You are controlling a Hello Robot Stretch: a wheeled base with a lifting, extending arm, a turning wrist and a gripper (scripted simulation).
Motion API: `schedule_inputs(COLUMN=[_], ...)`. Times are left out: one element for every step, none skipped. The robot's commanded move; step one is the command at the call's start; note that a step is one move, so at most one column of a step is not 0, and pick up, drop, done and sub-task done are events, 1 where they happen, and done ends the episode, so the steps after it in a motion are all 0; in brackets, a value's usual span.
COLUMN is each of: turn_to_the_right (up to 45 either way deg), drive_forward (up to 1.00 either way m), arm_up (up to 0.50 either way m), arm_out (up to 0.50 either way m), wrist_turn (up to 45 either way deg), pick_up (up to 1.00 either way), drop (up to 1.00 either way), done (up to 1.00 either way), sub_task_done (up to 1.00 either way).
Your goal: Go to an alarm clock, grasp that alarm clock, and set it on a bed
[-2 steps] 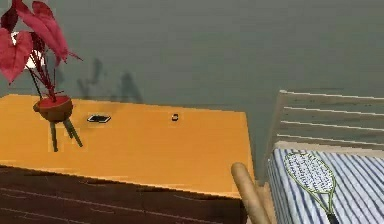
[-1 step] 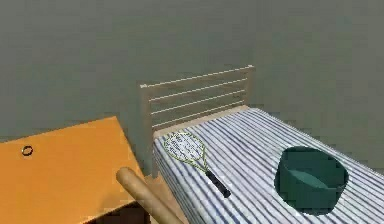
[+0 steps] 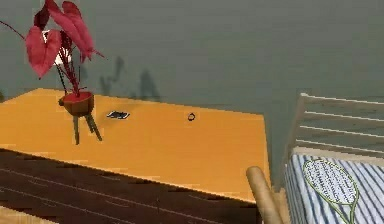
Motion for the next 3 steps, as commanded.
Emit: schedule_inputs(turn_to_the_right=[-30.0, 0.0, 0.0], drive_forward=[0.00, 0.00, 0.00], arm_up=[0.00, 0.00, 0.00], arm_out=[0.00, 0.48, 0.00], wrist_turn=[0.0, 0.0, 45.0], pick_up=[0.00, 0.00, 0.00], drop=[0.00, 0.00, 0.00], done=[0.00, 0.00, 0.00], sub_task_done=[0.00, 0.00, 0.00])
